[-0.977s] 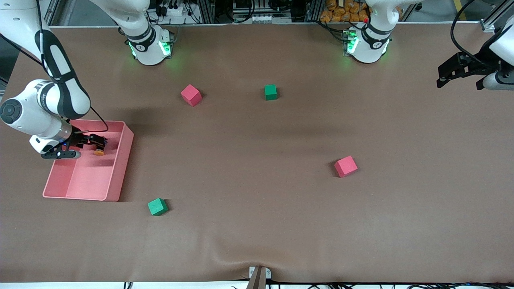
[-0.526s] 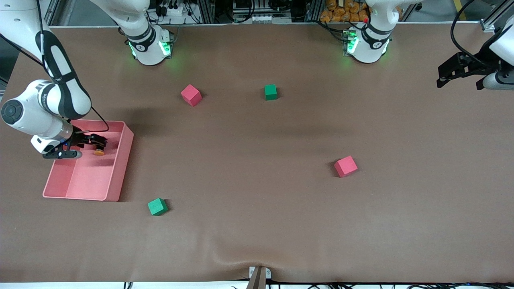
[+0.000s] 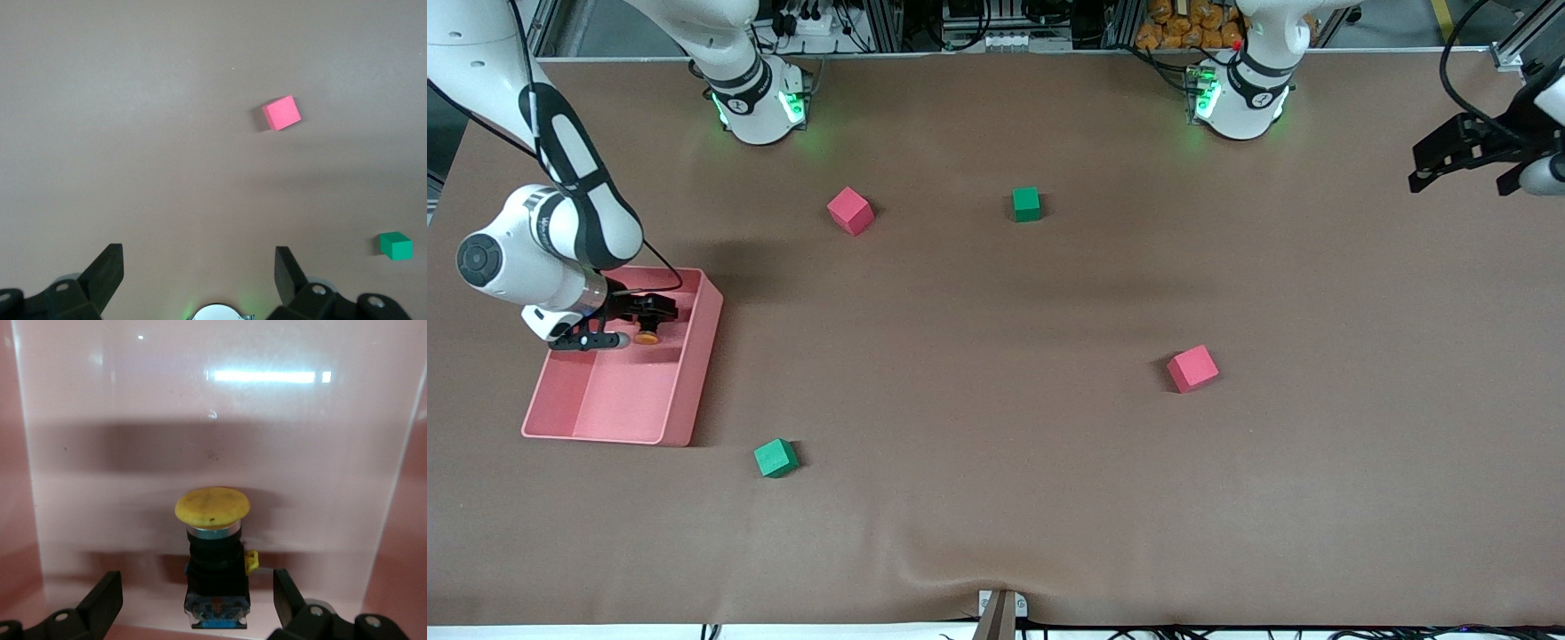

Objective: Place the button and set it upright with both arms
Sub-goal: 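Lower the right gripper and grasp the button's blue base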

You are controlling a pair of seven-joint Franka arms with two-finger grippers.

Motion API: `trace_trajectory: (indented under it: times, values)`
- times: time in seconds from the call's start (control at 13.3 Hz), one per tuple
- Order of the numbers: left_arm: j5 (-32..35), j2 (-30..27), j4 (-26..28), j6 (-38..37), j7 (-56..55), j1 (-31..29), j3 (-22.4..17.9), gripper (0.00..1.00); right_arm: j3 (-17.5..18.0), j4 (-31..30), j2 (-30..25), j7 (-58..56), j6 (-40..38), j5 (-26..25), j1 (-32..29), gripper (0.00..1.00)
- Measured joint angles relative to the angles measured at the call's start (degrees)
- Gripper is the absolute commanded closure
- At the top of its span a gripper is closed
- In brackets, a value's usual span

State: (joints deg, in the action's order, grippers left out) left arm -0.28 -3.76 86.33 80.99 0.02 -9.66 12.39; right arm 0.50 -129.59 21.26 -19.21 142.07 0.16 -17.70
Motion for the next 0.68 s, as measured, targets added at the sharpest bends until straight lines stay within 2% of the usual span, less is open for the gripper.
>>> trace_trajectory:
  times: [0.68]
  values:
    - [0.0,0.1,0.0,-0.4,-0.1,-0.1,0.7,0.0,0.0,0.0,0.4,-0.1,-0.2,0.0,0.0,0.0]
